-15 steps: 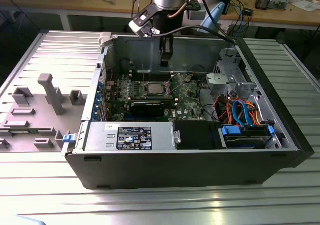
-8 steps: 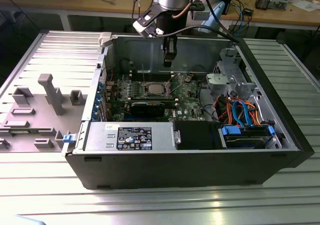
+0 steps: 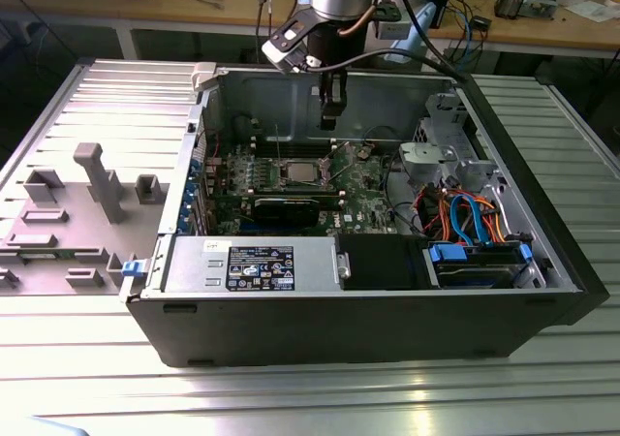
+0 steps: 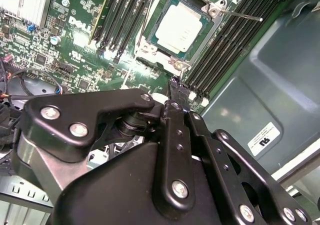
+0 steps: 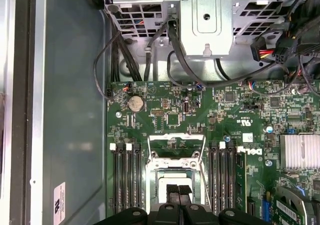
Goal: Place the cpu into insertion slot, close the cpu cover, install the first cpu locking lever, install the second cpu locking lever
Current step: 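Close the cpu cover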
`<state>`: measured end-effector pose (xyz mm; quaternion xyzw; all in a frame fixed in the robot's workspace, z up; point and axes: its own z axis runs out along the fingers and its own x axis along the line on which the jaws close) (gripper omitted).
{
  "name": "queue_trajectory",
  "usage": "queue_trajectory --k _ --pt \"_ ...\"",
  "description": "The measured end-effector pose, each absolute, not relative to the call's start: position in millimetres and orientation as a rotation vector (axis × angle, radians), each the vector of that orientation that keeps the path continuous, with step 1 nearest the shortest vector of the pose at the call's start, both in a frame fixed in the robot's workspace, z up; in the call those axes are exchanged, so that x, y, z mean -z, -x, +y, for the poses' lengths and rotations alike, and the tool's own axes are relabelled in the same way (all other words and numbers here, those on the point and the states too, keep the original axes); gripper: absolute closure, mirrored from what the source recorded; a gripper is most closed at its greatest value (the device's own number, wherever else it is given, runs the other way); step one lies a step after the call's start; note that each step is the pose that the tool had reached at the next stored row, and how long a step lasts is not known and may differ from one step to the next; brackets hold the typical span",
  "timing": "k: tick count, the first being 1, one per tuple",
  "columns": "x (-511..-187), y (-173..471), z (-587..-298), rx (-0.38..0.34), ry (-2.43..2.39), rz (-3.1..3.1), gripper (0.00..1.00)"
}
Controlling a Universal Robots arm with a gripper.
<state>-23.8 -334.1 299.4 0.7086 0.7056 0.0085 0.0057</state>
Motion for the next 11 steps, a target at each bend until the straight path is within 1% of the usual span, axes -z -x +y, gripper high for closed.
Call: queue_trajectory --k 11 --pt "-299.4 21.6 -334.1 -0.027 -2.218 2.209 0.89"
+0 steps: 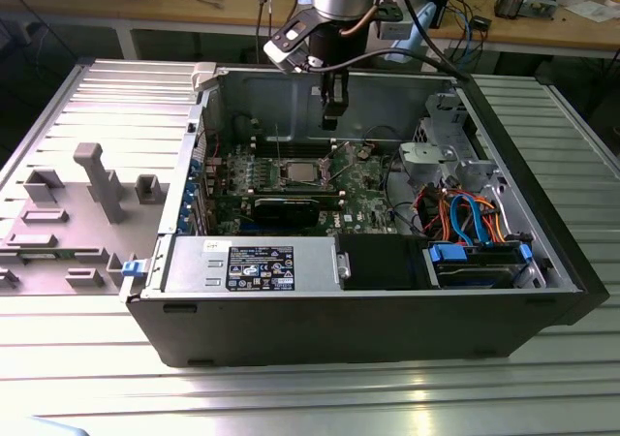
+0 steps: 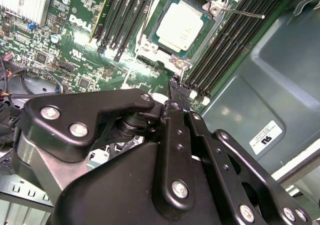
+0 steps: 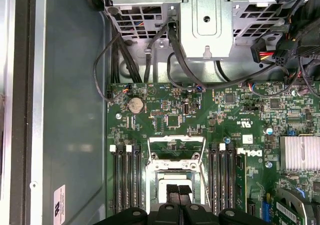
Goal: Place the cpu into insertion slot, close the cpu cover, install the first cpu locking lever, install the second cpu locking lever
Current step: 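Close the cpu cover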
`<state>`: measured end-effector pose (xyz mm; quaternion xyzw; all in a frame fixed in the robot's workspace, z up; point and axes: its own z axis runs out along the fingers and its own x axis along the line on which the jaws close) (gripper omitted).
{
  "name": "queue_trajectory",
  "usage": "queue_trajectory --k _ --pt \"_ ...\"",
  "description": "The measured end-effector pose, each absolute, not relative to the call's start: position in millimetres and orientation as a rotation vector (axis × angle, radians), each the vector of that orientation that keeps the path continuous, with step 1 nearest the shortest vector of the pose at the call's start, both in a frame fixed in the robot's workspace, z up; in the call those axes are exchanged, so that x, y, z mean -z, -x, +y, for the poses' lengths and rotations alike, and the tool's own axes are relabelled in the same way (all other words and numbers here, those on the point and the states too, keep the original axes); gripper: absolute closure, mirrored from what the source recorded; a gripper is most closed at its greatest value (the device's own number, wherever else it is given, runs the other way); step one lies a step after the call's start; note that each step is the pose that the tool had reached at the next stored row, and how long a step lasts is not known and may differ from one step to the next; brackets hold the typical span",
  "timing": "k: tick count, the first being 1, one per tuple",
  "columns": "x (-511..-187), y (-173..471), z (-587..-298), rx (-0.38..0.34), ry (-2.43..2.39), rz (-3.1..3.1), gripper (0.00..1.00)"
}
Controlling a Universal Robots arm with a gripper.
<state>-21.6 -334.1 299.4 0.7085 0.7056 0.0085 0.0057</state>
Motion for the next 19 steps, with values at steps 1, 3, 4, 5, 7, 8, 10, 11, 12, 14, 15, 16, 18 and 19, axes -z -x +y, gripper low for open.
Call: queue_trajectory --k 1,3,4,5,7,8,10,11,12,14,15,16,18,19 --pt "-299.4 20.8 -334.1 -0.027 -2.218 2.209 0.89" --pt "-299.3 18.7 -334.1 -0.026 -2.217 2.210 0.89" --pt "-299.3 15.5 -334.1 -0.025 -2.218 2.211 0.89" --pt "-299.2 12.4 -334.1 -0.023 -2.218 2.212 0.89" --pt "-299.1 11.5 -334.1 -0.023 -2.218 2.212 0.89" --pt "-299.1 11.5 -334.1 -0.023 -2.218 2.212 0.89" --pt "-299.1 11.3 -334.1 -0.023 -2.218 2.212 0.89" --pt "-299.0 10.3 -334.1 -0.023 -2.217 2.213 0.89" --pt "-298.6 6.2 -334.1 -0.021 -2.216 2.216 0.89" --pt "-297.7 -1.8 -334.1 -0.018 -2.215 2.220 0.89" --pt "-296.0 -8.1 -334.1 -0.015 -2.212 2.225 0.89" --pt "-294.3 -10.9 -334.1 -0.014 -2.206 2.232 0.89" --pt "-290.1 -14.9 -334.1 -0.012 -2.185 2.251 0.89" --pt "-288.8 -17.0 -334.1 -0.011 -2.183 2.254 0.89"
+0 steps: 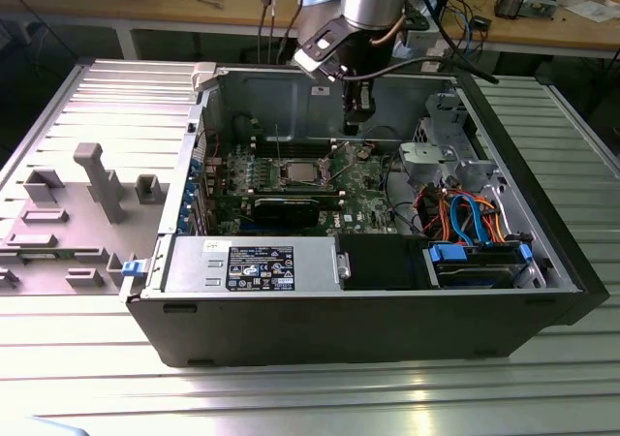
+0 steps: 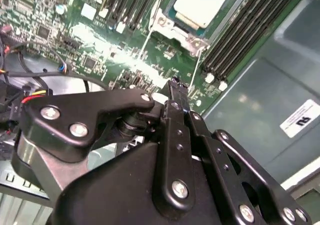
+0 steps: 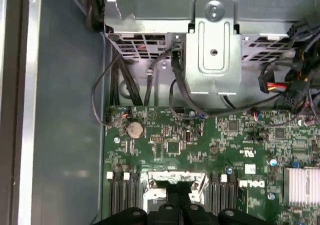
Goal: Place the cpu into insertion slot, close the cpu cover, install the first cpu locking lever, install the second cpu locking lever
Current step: 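Close the cpu cover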
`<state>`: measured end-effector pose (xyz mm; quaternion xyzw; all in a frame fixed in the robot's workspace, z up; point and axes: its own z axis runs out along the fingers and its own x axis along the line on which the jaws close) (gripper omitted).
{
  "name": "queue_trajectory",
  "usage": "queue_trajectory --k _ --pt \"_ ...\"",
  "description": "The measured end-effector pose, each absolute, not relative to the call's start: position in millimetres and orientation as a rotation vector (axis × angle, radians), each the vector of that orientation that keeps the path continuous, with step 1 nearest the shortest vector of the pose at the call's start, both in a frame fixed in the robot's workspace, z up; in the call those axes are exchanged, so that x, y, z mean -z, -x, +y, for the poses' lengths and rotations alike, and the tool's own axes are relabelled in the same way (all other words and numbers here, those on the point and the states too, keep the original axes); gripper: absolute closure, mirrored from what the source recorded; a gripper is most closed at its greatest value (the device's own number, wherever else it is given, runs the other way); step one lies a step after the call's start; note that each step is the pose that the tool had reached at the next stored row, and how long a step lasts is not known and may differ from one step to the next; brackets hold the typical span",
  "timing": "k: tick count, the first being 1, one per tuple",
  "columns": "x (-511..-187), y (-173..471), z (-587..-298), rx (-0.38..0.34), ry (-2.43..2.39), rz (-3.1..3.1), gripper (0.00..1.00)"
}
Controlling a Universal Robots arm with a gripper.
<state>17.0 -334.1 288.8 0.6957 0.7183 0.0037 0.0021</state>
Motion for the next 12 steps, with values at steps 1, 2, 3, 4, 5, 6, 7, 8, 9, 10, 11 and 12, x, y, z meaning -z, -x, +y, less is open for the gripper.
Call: queue_trajectory --k 1,2,3,4,5,6,7,8,9,10,11,12 --pt "-287.6 -20.2 -334.1 -0.011 -2.181 2.255 0.89" --pt "-286.7 -22.8 -334.0 -0.011 -2.177 2.258 0.89" --pt "-286.0 -24.6 -333.8 -0.011 -2.175 2.260 0.89" --pt "-285.4 -26.5 -333.7 -0.011 -2.173 2.263 0.89" --pt "-284.7 -28.4 -333.7 -0.011 -2.170 2.265 0.89" --pt "-283.6 -30.9 -333.7 -0.011 -2.167 2.269 0.89" --pt "-282.4 -32.8 -333.7 -0.011 -2.165 2.271 0.89" --pt "-279.9 -36.6 -333.7 -0.009 -2.163 2.273 0.89" --pt "-277.6 -39.4 -333.7 -0.008 -2.162 2.274 0.89" --pt "-275.7 -41.4 -333.7 -0.008 -2.161 2.275 0.89" --pt "-274.5 -42.6 -333.7 -0.008 -2.161 2.275 0.89" --pt "-272.2 -44.2 -333.7 -0.008 -2.160 2.276 0.89"
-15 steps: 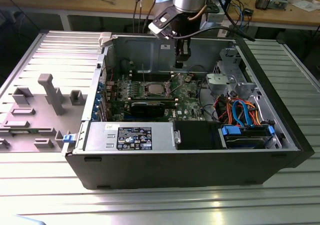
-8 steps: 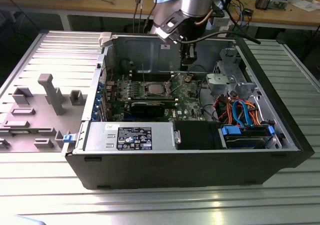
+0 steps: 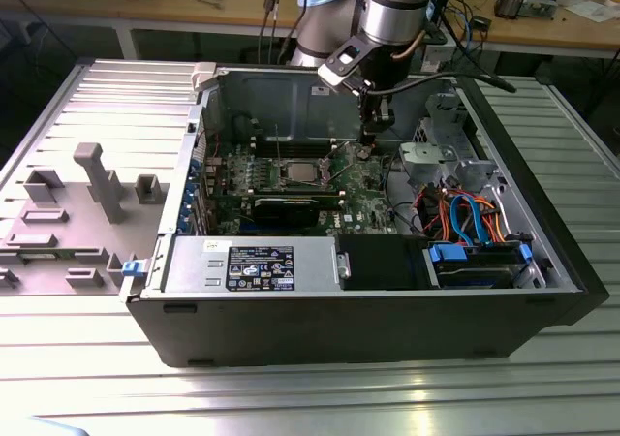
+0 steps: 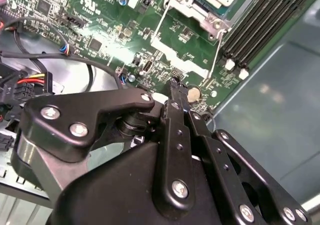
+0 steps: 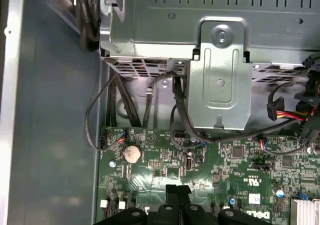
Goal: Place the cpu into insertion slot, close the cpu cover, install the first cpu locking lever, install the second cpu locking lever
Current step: 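Close the cpu cover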
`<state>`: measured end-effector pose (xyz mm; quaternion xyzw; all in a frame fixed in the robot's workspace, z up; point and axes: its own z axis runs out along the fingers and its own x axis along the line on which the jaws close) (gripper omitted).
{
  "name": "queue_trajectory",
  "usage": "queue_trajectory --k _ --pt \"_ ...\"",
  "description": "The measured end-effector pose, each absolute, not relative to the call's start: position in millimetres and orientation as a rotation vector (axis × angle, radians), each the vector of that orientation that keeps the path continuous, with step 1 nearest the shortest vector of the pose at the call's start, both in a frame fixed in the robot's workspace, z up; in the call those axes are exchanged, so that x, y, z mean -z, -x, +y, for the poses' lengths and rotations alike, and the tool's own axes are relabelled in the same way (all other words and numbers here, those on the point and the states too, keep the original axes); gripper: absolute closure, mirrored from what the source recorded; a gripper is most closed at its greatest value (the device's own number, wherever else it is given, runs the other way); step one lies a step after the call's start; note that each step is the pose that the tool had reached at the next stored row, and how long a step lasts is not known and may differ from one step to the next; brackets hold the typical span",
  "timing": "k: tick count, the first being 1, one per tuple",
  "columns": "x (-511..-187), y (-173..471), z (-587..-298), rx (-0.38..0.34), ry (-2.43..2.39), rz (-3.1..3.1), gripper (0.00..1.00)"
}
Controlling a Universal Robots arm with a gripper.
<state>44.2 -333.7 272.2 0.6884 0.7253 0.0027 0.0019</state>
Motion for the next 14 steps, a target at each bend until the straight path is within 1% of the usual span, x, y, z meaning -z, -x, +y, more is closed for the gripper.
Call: queue_trajectory --k 4,6,14 --pt "-264.6 -45.4 -334.1 -0.008 -2.159 2.277 0.89" --pt "-253.7 -45.4 -335.5 -0.005 -2.158 2.281 0.89" --pt "-252.7 -39.0 -335.6 -0.005 -2.158 2.282 0.89"
